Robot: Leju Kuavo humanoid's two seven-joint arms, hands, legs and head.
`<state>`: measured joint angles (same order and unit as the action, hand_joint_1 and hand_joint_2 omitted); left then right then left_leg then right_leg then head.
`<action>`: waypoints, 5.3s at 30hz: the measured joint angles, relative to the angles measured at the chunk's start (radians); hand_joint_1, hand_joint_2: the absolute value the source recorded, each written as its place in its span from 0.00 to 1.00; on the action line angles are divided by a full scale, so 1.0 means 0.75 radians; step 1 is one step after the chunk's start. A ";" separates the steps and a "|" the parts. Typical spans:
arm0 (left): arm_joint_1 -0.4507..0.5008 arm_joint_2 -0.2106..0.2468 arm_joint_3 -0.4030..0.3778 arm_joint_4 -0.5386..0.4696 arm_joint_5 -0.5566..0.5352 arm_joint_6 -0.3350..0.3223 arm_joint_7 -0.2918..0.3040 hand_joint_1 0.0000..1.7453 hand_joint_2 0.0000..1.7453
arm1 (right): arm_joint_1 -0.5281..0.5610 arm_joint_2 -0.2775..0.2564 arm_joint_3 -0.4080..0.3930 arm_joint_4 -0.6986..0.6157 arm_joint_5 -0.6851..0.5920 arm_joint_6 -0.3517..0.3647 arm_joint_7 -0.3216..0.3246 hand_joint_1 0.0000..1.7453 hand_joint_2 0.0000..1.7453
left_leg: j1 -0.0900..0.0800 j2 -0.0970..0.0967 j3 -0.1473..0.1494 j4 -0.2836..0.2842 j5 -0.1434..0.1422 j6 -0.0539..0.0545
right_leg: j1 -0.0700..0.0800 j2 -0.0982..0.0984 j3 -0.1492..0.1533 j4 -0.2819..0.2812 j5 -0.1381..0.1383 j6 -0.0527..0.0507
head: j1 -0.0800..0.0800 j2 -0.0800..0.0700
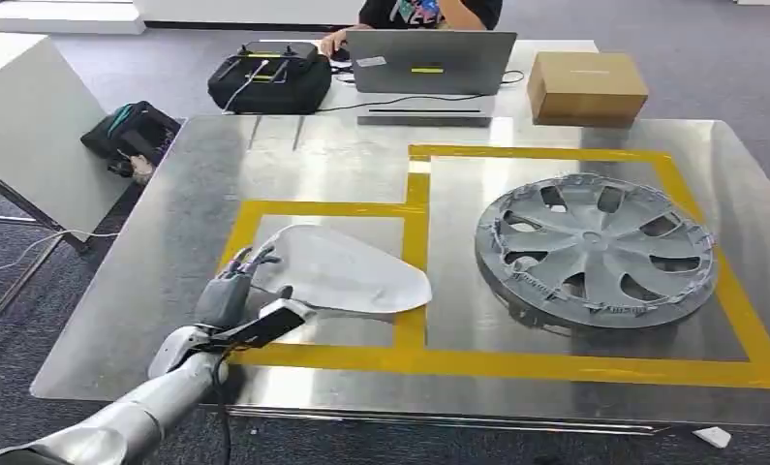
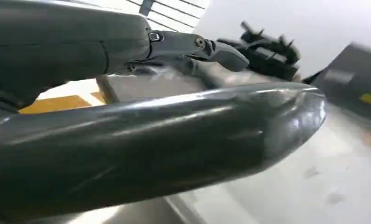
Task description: Take the parts from the cabinet and place them on the table.
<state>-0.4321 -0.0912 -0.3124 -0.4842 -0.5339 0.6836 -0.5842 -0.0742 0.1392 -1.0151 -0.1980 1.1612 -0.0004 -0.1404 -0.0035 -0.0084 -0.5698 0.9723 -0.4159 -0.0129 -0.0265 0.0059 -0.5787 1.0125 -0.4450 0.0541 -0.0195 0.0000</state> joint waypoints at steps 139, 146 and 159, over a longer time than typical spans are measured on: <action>0.767 0.109 0.222 -1.989 0.725 -0.937 -0.140 0.00 0.00 | -0.022 -0.030 -0.262 -0.006 -0.123 0.023 0.036 0.00 0.00 | 0.001 0.008 0.108 -0.023 -0.086 -0.002 | 0.024 0.002 -0.018 -0.030 0.048 -0.014 | -0.001 0.000; 0.787 0.096 0.238 -1.978 0.727 -0.945 -0.140 0.00 0.00 | -0.007 -0.032 -0.246 -0.006 -0.101 0.010 0.047 0.00 0.00 | -0.002 0.015 0.029 -0.025 -0.017 0.060 | 0.020 0.000 -0.155 0.320 -0.200 0.025 | 0.006 0.000; 0.809 0.079 0.273 -1.971 0.736 -0.989 -0.140 0.00 0.00 | -0.015 -0.033 -0.215 -0.007 -0.072 0.016 -0.013 0.00 0.00 | -0.009 0.013 -0.098 0.064 -0.035 -0.011 | 0.024 -0.006 0.106 -0.059 -0.051 -0.055 | -0.001 0.000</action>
<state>0.1747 -0.0317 -0.1079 -1.9623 0.0179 -0.0580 -0.6893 -0.0854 0.1144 -1.1765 -0.2029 1.1070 0.0114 -0.1499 -0.0105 0.0012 -0.6435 1.0202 -0.4425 -0.0208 -0.0088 0.0017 -0.4989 0.9681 -0.4836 0.0131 -0.0203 0.0000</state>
